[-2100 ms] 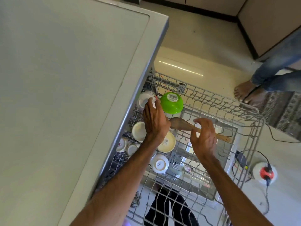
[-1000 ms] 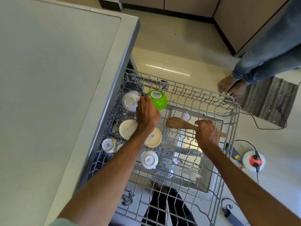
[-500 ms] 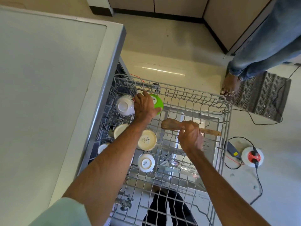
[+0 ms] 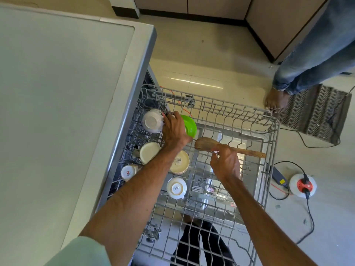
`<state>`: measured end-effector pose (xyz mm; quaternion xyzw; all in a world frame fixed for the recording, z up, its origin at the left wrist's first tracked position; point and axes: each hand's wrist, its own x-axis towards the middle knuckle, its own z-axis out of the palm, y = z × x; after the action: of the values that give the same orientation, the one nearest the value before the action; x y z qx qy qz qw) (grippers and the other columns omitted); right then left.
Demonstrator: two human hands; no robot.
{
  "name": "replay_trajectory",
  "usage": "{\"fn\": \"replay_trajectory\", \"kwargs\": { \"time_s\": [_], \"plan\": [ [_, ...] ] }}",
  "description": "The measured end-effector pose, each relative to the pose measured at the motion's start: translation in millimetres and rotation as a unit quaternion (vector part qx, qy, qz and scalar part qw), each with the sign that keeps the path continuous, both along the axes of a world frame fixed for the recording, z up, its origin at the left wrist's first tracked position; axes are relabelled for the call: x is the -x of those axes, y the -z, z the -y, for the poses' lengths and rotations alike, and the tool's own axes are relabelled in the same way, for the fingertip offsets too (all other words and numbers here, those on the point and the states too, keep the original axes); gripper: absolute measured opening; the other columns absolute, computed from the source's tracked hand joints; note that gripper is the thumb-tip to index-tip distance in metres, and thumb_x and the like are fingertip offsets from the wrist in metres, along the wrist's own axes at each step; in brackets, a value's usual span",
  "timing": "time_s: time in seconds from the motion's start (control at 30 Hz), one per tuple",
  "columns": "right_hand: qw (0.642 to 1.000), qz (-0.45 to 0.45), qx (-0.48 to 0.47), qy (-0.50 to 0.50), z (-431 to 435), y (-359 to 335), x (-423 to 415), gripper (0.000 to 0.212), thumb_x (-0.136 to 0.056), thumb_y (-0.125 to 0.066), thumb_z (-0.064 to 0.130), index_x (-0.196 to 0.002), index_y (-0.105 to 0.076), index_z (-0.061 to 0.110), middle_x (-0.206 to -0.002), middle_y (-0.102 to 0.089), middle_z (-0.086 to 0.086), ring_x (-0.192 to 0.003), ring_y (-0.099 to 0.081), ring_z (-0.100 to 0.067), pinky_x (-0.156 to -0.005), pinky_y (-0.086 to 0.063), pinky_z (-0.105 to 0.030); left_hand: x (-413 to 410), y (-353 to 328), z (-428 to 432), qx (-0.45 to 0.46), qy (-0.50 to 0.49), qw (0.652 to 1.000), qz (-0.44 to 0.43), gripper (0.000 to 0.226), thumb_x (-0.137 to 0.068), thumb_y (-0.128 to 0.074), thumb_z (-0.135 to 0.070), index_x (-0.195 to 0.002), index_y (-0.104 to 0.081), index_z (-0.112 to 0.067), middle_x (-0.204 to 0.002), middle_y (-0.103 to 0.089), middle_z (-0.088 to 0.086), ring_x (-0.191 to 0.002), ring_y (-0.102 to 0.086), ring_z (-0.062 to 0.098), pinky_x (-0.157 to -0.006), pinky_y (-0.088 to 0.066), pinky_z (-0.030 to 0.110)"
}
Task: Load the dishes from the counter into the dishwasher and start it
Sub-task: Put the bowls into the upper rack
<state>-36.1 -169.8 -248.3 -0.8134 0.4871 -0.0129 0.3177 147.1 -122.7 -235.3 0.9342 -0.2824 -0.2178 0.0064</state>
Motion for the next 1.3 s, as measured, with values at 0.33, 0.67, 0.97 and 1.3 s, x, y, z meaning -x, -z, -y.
{"fn": "replay_trajectory", "kwargs": {
  "time_s": [0.33,0.67,0.97,1.3],
  "plan": [
    [1.0,-0.002,0.015,0.0,-0.3,-10.7,-3.0,0.028,-0.081,-0.069,-0.006,-0.102,-0.076,0.011,-0.102,-0.076,-0.009,-0.065,-0.059,-0.011,-0.043,-0.023,-0.004,16.2,-2.9,-14.6,0.051,0.003,0.998,0.032,0.107,-0.061,-0.088,-0.054,-0.14,-0.036,-0.005,-0.137,-0.046,0.015,-0.125,-0.046,0.031,-0.096,-0.045,0.04],
    [0.997,0.074,0.005,-0.025,-23.5,-39.3,17.5,0.021,-0.082,-0.066,-0.001,-0.094,-0.075,0.014,-0.099,-0.075,-0.001,-0.083,-0.068,-0.018,-0.067,-0.055,-0.03,65.1,-58.3,-75.9,0.237,-0.029,0.971,0.02,0.048,-0.082,-0.07,-0.018,-0.125,-0.052,-0.007,-0.127,-0.055,0.014,-0.12,-0.051,0.032,-0.099,-0.044,0.046],
    [0.989,0.099,-0.066,-0.088,-99.8,-138.2,41.9,0.019,-0.08,-0.067,-0.003,-0.091,-0.074,0.01,-0.091,-0.074,-0.008,-0.075,-0.067,-0.019,-0.064,-0.06,-0.04,166.7,-170.3,-184.5,0.272,-0.116,0.954,-0.05,0.024,-0.089,-0.054,-0.017,-0.112,-0.056,-0.023,-0.109,-0.062,-0.004,-0.097,-0.058,0.014,-0.083,-0.052,0.037],
    [0.956,0.156,-0.125,-0.216,-189.6,-236.7,68.0,0.014,-0.081,-0.064,0.006,-0.087,-0.074,0.012,-0.081,-0.074,-0.004,-0.072,-0.069,-0.021,-0.067,-0.058,-0.035,211.4,-274.8,-305.1,0.303,-0.265,0.914,0.049,0.022,-0.089,-0.056,-0.01,-0.103,-0.065,-0.025,-0.103,-0.063,-0.009,-0.091,-0.064,0.013,-0.079,-0.054,0.032]
  ]
}}
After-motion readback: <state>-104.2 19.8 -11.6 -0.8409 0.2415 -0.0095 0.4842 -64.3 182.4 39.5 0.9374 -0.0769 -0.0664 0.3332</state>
